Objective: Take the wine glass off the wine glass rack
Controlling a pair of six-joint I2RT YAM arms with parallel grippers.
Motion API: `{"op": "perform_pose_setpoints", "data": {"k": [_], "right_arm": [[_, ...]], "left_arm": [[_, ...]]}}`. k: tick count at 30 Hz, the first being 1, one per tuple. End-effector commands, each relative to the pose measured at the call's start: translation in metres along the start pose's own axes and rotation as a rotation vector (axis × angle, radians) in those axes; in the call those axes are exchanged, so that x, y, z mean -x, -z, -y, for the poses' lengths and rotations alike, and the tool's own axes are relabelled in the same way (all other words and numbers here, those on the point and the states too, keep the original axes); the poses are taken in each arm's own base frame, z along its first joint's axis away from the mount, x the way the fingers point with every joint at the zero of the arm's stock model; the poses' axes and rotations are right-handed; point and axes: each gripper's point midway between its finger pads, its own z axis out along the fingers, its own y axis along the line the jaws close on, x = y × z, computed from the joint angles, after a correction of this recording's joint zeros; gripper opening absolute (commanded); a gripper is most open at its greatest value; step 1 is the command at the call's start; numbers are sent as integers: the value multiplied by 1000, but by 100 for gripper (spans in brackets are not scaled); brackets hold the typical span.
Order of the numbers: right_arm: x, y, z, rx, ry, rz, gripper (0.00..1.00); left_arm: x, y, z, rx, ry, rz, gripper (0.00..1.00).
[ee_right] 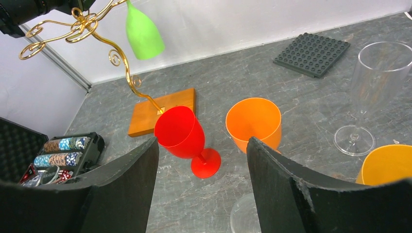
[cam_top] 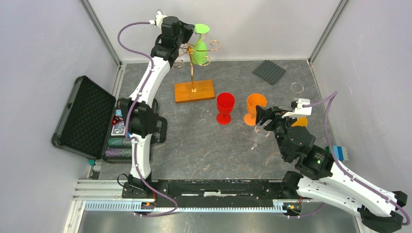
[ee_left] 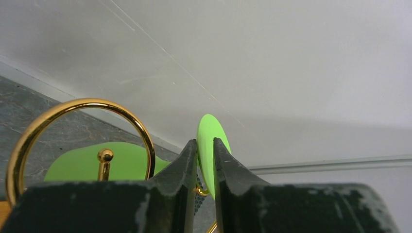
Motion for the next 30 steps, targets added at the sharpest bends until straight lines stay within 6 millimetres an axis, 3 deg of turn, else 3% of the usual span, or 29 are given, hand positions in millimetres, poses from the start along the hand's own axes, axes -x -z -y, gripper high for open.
{"op": "perform_pose_setpoints", "data": {"k": [1, 8, 20, 26, 30], "right_arm": [[6, 0, -1, 2, -22, 27, 71], [6, 0, 0, 0, -21, 30, 71], [7, 0, 0, -2, -23, 36, 71], [6, 0, 0, 0, -21, 34, 71], [7, 1, 1, -2, -25, 38, 71]], "left_arm": [[44, 32, 48, -84, -37, 124, 24], [32, 27, 48, -100, -15, 78, 24], [31, 30, 37, -27, -137, 116, 37], [18, 23, 33, -35, -110, 71, 37], [11, 18, 30, -35, -89, 47, 29]]}}
